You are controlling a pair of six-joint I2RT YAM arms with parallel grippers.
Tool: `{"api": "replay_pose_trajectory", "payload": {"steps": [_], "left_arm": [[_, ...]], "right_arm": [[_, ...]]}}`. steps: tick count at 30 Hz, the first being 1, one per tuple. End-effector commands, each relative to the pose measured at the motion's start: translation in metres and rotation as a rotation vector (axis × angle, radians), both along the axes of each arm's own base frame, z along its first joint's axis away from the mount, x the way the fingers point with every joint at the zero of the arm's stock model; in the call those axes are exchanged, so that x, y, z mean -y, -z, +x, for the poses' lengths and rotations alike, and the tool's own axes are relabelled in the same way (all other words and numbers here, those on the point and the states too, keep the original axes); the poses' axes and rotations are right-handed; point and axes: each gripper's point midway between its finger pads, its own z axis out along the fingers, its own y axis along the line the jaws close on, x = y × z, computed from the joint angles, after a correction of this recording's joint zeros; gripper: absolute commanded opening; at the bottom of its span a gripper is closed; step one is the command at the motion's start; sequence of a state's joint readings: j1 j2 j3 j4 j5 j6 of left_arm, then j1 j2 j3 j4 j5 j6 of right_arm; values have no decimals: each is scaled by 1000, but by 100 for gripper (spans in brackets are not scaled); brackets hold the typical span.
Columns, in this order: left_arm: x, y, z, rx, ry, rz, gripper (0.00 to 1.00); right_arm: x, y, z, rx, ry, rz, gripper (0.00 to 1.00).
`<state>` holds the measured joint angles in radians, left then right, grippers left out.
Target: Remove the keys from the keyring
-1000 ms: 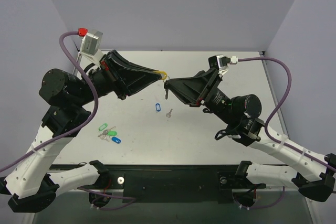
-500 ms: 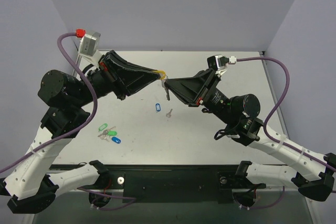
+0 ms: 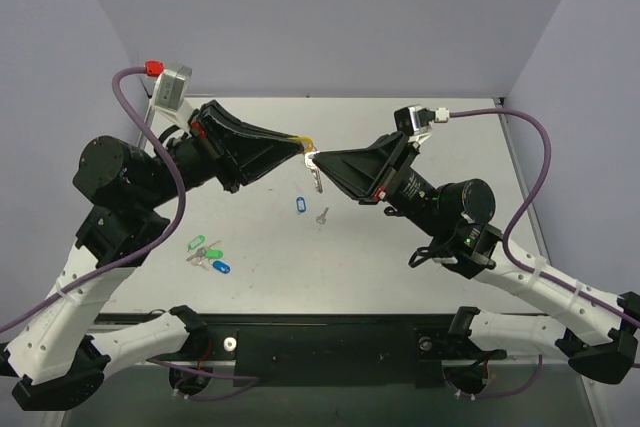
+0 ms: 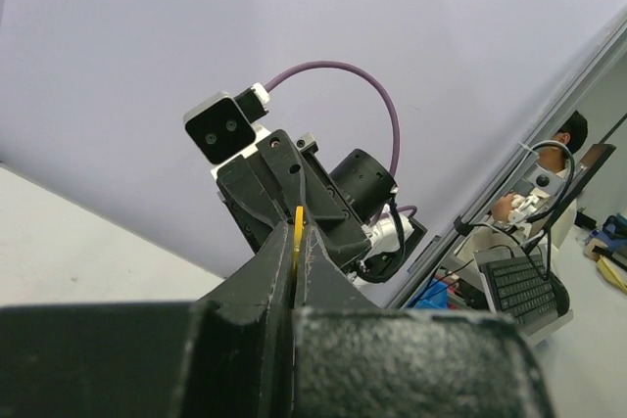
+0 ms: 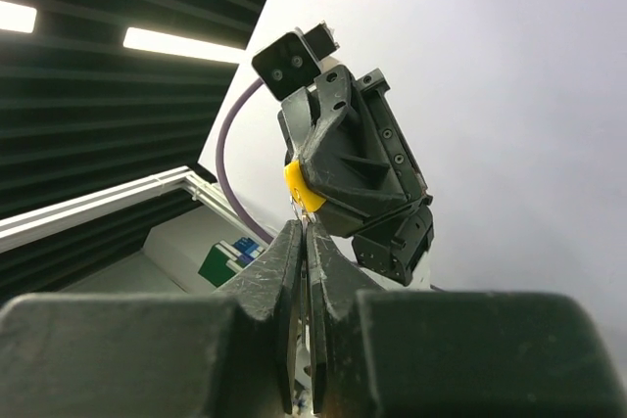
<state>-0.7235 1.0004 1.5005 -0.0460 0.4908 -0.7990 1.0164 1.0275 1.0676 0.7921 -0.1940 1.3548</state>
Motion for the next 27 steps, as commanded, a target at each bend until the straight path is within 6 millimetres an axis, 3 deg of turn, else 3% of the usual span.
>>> {"api": "replay_pose_trajectory", "payload": {"steps": [1, 9, 12, 13, 14, 15, 17, 22, 27], "left_arm": [[-8, 4, -3, 10, -33, 26, 12], [-24, 19, -10, -6, -90, 87, 50], [-31, 28, -15, -15, -104, 127, 58], [-33, 30, -18, -11, -101, 138, 59], [-34, 35, -21, -13, -95, 158, 60], [-35, 36, -28, 0, -72, 169, 60], [-35, 45, -39, 4, -19, 203, 60], [-35, 69, -66, -3, 114, 244, 59], [-30, 83, -83, -69, 242, 239, 58]], "right_arm": [[16, -17, -11, 62, 21, 34, 0], [14, 20, -12, 60, 56, -139, 0], [10, 39, -17, 68, 31, -234, 0], [9, 44, -19, 88, 32, -272, 0], [4, 62, -22, 76, -1, -352, 0], [5, 60, -26, 116, -3, -382, 0], [2, 76, -39, 157, -69, -490, 0], [14, 120, -53, 202, -129, -737, 0], [20, 136, -65, 263, -184, -793, 0]]}}
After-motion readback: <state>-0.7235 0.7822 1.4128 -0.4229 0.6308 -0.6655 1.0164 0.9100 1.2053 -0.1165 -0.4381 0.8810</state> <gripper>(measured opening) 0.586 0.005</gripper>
